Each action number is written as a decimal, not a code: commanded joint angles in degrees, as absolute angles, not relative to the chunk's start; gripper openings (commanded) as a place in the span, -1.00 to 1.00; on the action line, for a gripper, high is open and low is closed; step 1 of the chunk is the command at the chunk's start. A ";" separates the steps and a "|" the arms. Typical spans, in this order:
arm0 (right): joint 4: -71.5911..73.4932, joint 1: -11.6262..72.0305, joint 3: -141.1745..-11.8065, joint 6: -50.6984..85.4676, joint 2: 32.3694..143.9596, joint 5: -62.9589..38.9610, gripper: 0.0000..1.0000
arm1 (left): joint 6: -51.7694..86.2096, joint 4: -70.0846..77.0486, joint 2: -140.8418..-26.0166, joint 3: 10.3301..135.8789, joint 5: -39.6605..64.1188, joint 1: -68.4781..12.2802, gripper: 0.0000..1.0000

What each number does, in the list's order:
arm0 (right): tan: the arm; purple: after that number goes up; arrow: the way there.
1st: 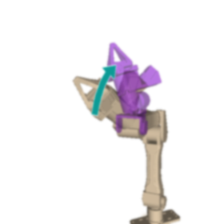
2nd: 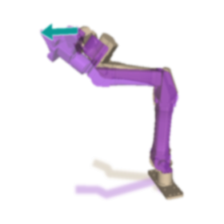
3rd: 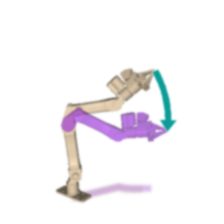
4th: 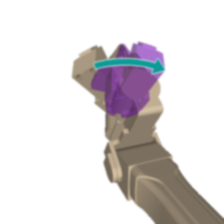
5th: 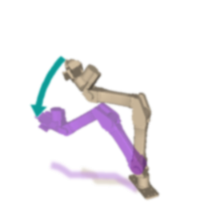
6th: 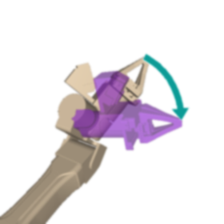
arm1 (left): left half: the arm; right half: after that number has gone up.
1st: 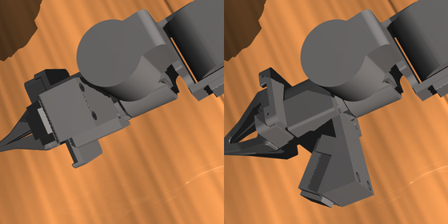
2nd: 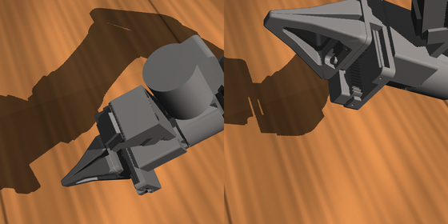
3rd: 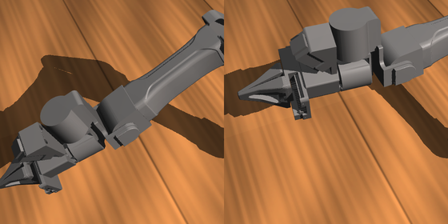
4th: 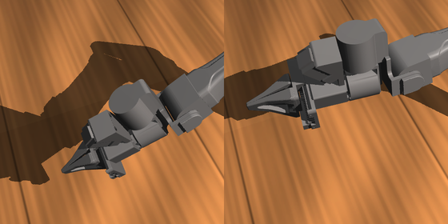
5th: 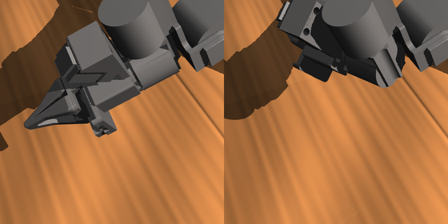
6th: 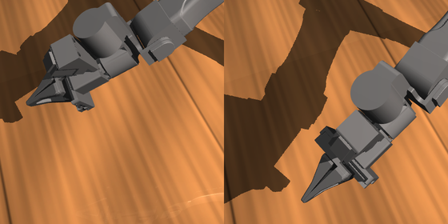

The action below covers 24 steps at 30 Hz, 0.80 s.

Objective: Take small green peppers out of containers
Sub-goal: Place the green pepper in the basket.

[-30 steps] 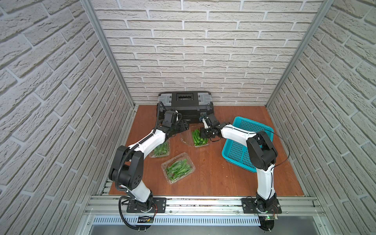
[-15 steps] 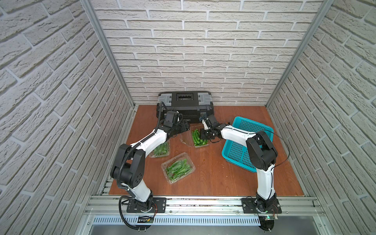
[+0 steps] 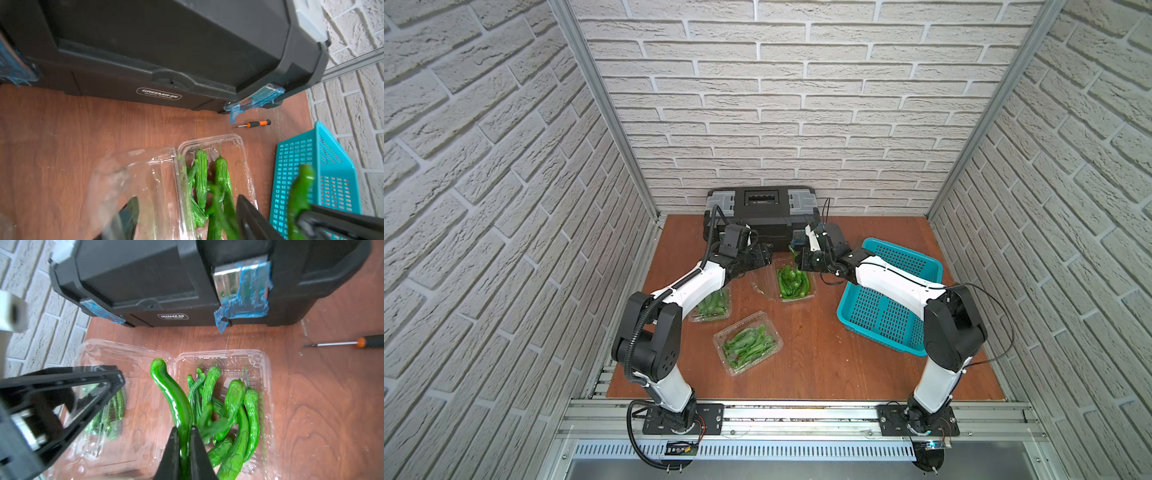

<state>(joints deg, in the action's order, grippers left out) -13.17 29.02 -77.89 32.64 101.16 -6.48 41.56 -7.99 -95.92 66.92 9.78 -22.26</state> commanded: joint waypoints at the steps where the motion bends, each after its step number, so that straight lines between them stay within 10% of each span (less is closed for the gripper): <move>1: -9.61 28.56 -76.08 32.71 98.52 -4.38 -0.95 | 40.54 -7.69 -97.16 69.25 10.26 -22.23 0.47; 24: -19.69 30.59 -84.03 28.97 115.40 -9.94 -0.96 | 40.49 -8.17 -98.28 70.49 10.99 -22.10 0.47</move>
